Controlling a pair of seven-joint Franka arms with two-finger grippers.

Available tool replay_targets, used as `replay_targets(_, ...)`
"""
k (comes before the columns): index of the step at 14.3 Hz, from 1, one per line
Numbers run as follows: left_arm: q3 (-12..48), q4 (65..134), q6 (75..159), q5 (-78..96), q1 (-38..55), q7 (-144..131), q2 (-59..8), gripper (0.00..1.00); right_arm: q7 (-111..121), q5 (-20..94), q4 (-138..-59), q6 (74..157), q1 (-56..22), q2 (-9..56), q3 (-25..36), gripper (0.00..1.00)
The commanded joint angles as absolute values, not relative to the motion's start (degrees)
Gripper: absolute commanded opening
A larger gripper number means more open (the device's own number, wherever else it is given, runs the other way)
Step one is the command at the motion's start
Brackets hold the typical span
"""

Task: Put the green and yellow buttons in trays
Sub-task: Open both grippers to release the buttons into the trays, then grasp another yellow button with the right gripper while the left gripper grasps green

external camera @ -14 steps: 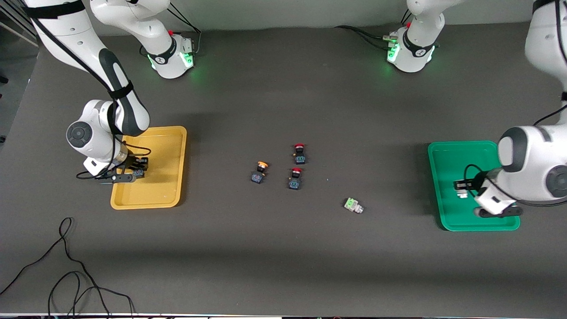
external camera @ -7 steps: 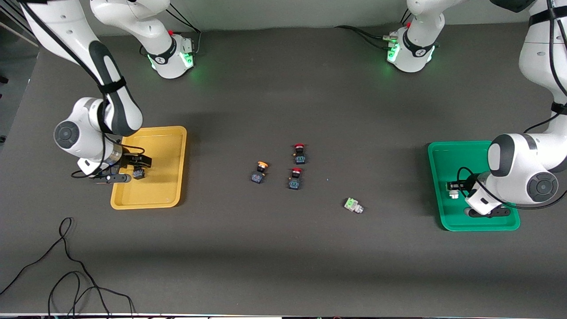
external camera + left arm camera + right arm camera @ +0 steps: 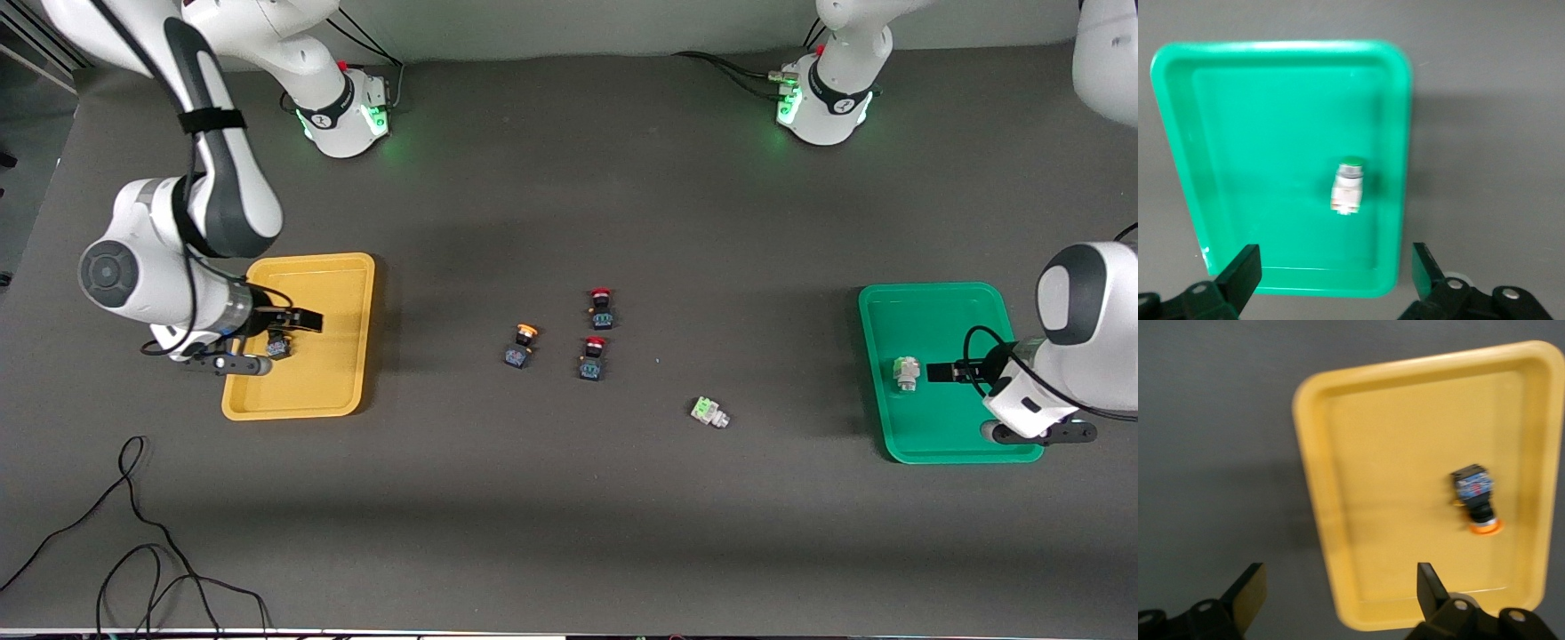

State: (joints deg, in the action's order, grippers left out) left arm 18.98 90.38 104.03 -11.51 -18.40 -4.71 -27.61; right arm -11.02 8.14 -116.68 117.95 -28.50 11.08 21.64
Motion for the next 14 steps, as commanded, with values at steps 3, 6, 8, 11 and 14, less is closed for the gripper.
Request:
replay_targets(3, 19.8, 89.5, 103.8, -9.1, -10.6, -21.7, -28.8, 1.00, -26.5, 18.9, -106.9, 116.5, -38.7, 18.3, 22.0, 1.00)
replay_targets(6, 19.8, 89.9, 108.3, -4.7, -4.2, -40.2, -29.4, 1.00, -36.6, 20.6, -98.6, 117.2, -44.9, 26.8, 22.0, 1.00)
replay_targets(8, 19.8, 89.7, 112.6, -4.0, 0.2, -53.9, -30.1, 1.00, -39.5, 20.8, -94.5, 117.9, -46.7, 31.9, 22.0, 1.00)
replay_targets(11, 19.7, 89.8, 119.3, -4.9, 4.6, -71.0, -30.8, 1.00, -39.6, 25.6, -94.1, 122.5, -48.5, 35.8, 21.8, 0.99)
replay_targets(14, 19.5, 89.9, 122.2, -6.8, 7.1, -77.6, -32.8, 1.00, -41.3, 26.7, -94.0, 127.5, -50.5, 39.8, 21.4, 0.99)
